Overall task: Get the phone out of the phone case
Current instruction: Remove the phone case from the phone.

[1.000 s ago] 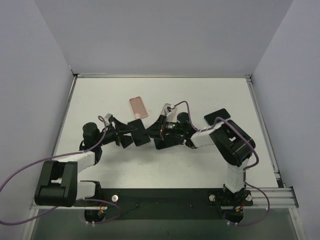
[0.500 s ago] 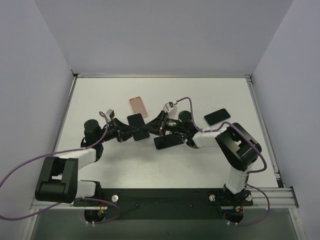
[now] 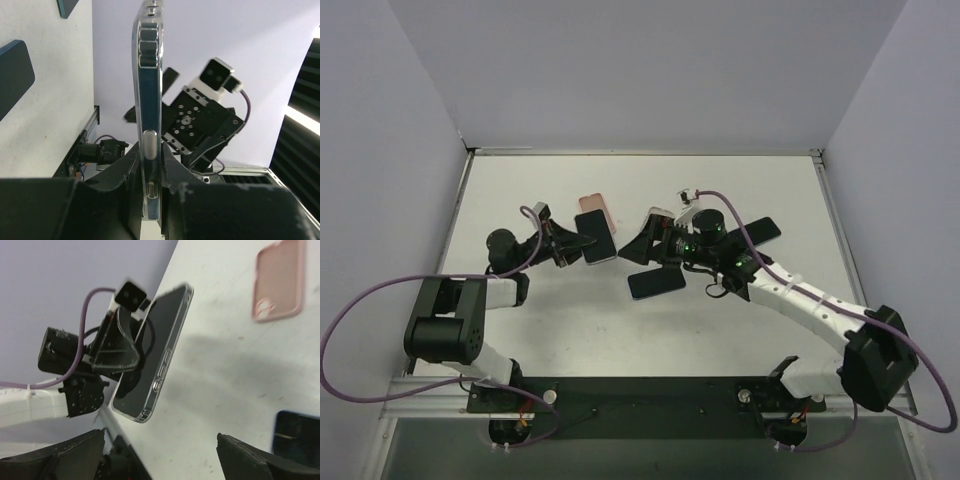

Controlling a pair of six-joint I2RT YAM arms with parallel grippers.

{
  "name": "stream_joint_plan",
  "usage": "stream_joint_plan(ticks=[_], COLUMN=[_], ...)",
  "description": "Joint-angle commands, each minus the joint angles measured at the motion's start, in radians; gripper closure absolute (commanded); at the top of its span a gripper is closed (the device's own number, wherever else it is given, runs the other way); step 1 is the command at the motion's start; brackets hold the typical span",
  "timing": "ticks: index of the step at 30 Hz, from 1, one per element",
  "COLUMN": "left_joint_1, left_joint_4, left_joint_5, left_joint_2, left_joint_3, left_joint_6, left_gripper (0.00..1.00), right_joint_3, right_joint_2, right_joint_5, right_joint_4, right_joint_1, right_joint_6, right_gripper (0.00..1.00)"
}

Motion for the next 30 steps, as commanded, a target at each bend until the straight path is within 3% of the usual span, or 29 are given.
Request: stream_joint_plan(ticks=[1,6,9,11,15,16,26,30], left_joint_1=[-0.016,-0.037,-0.047,-0.066,-0.120,-0.128,-0.137,-0.136], left_joint_4=[0.493,0.436,0.270,0.057,-0.428,-0.553,-0.476,-0.440], left_joint_5=[0.066,0.093,0.097,0.097,0.063,0.043,0.054,0.055], left_joint_2=[0.019,-0.021,-0.090,-0.162,-0.280,-0.311,-0.308,-0.309], left_joint_3=[0.093,0.165,0.207,0.237,0.386,0.405,0.411,0.405], left_joint_6=[-0.030,0.065,0.215,0.322,0.739,0.784,0.711,0.683], left_gripper=[1.00,1.00,1.00,1.00,1.00,1.00,1.00,1.00], right_joint_3=[0.146,0.223,0.291,0.320,0.344,0.349,0.326,0.325], right_joint_2=[-0.134,-0.165,-0.127,-0.095,-0.053,-0.046,0.033,0.031], right_joint_5=[0.292,0.118,0.014,-0.089,-0.177,-0.191,-0.292,-0.255], right_joint_4=[-0.429,-0.474,-0.460,-0.374,-0.191,-0.157,0.407,0.411], right_joint_1=[-0.017,-0.086,-0.135,-0.155,-0.187,-0.190,-0.204,-0.207], right_joint_6=[-0.317,-0.294,-0.233,-0.173,-0.060,-0.037,0.281,0.272], right_gripper=[0.00,0.07,0.13,0.16,0.18,0.18,0.23,0.23])
